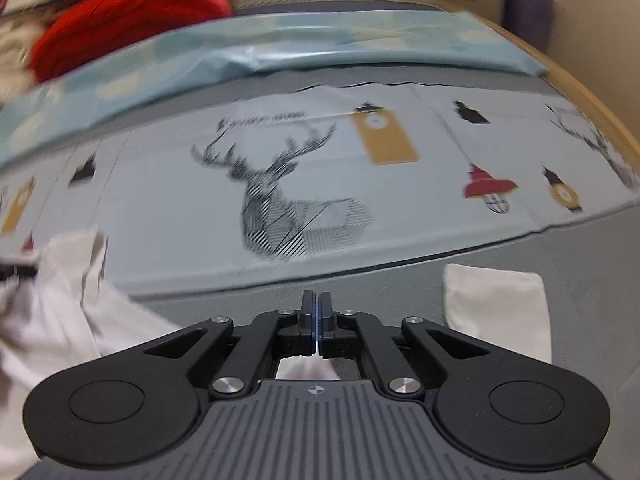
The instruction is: Fold small clothes
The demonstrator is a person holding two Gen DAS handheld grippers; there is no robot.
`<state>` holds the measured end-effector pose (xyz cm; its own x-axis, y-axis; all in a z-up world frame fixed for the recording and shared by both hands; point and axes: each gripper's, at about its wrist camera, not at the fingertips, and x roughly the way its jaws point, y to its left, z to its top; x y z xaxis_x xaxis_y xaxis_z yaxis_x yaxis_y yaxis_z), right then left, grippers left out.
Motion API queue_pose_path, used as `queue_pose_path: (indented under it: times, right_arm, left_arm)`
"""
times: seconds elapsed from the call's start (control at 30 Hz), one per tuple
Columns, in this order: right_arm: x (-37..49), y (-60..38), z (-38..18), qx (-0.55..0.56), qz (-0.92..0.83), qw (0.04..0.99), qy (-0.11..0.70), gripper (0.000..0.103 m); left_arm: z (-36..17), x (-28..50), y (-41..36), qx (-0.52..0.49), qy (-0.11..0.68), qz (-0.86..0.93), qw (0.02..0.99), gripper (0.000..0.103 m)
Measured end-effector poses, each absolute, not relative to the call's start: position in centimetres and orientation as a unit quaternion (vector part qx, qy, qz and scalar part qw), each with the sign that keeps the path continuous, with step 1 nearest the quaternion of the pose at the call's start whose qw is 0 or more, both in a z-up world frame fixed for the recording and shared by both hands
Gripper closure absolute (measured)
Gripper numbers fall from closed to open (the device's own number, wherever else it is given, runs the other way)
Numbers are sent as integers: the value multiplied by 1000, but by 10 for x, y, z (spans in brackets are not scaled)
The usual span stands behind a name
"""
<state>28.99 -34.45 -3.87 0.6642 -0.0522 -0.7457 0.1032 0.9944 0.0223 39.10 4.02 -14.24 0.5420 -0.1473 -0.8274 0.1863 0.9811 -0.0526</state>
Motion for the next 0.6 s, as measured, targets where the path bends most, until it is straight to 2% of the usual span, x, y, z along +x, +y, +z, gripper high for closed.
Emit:
queue_pose_path:
  times: [0.03, 0.07, 0.3, 0.4, 0.5, 0.57, 0.6]
  right_arm:
    - [291, -349, -39, 44, -40, 909, 413, 66]
    - [291, -352, -42, 53, -33, 905, 422, 44]
    - [294, -342, -61, 45, 1, 885, 463, 44]
    - [296, -320, -70, -6, 27, 878, 477, 44]
    - [299, -305, -76, -53, 13, 877, 477, 50]
    - [301, -304, -76, -50, 13, 879, 475, 101]
    - [302, -304, -74, -49, 11, 880, 471, 100]
  left_arm:
    - [-135, 390, 45, 16, 462, -85, 883, 102]
    - [-128, 389, 52, 9, 455, -69, 888, 102]
    - [-116, 389, 89, -23, 454, 3, 891, 102]
    - [-118, 388, 92, -31, 462, -3, 886, 102]
    - [-118, 389, 96, -38, 465, -7, 884, 102]
    - [-117, 388, 98, -43, 468, -9, 883, 102]
    - [-117, 388, 100, -43, 469, -11, 882, 102]
